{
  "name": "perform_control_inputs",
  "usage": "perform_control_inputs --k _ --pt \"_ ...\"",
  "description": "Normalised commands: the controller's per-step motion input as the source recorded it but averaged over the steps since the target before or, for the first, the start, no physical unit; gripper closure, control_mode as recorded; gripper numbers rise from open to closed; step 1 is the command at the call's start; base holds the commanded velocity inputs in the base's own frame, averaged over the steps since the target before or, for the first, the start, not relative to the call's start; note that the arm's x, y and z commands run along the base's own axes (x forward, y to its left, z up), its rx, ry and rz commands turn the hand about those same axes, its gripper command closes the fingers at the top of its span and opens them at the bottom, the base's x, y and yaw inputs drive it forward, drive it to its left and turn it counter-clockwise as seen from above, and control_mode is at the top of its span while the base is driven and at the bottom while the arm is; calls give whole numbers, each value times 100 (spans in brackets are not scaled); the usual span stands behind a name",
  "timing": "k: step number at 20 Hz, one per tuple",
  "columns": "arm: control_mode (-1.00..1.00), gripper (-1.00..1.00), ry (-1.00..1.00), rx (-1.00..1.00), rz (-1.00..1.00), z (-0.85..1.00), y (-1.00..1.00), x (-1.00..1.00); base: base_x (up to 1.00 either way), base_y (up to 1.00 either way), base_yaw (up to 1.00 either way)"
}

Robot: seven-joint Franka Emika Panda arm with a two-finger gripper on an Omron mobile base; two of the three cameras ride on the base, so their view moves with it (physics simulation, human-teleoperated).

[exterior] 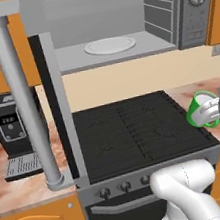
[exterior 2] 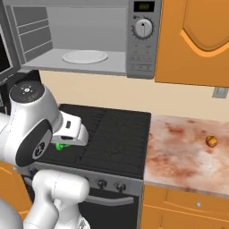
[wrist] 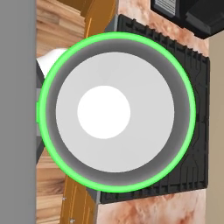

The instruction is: Pick the mug from the counter and place it inside the microwave. Then close the microwave.

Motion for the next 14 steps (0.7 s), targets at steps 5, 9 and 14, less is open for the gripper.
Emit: perform_control_inputs --k 5,9,14 --pt "100 100 0 0 0 0 0 0 0 48 0" --pt "100 100 0 0 0 0 0 0 0 39 0" --pt "100 100 0 0 0 0 0 0 0 -14 0"
